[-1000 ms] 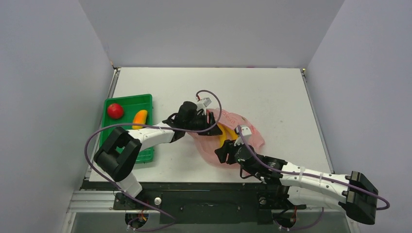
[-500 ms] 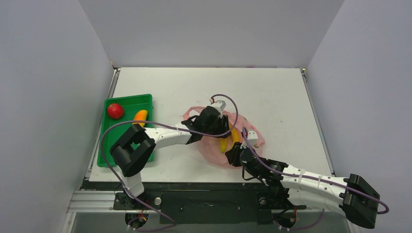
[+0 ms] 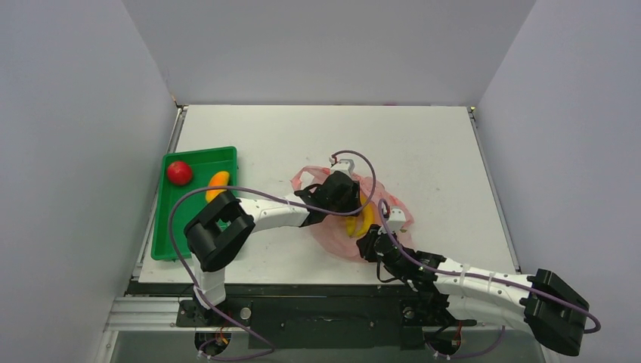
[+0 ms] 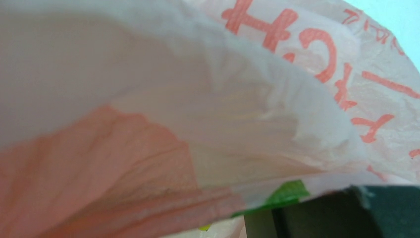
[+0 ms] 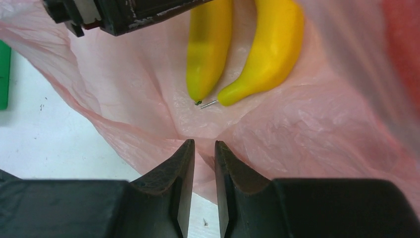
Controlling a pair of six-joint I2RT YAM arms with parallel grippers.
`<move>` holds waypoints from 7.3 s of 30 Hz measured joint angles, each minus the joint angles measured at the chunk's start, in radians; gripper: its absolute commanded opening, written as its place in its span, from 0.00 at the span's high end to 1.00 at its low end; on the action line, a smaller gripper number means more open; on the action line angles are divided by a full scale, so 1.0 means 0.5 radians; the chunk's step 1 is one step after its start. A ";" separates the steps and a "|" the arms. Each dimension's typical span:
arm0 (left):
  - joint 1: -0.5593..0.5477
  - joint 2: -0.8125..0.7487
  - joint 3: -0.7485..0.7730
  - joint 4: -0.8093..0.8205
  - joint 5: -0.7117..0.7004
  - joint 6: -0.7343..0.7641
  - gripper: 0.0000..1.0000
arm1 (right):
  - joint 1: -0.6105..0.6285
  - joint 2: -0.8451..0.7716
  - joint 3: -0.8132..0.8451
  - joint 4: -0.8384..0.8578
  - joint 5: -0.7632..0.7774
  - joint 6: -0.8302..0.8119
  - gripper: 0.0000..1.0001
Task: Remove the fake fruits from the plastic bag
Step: Take out the fake fruit from the plastic bag, then place the fake fruit in the bin, then take out the fake fruit from the plastic bag.
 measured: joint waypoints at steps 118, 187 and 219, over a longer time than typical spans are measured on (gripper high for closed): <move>1.795 -1.789 -1.058 -0.967 -0.244 0.037 0.34 | -0.525 -0.182 -0.020 -0.117 -0.072 -0.134 1.00; -0.381 0.359 0.444 0.022 -0.014 0.470 0.55 | -1.366 -0.277 0.492 -0.941 -0.328 -0.361 0.55; -0.238 0.511 0.498 0.347 -0.064 0.293 0.48 | -1.383 -0.291 0.491 -0.935 -0.488 -0.382 0.47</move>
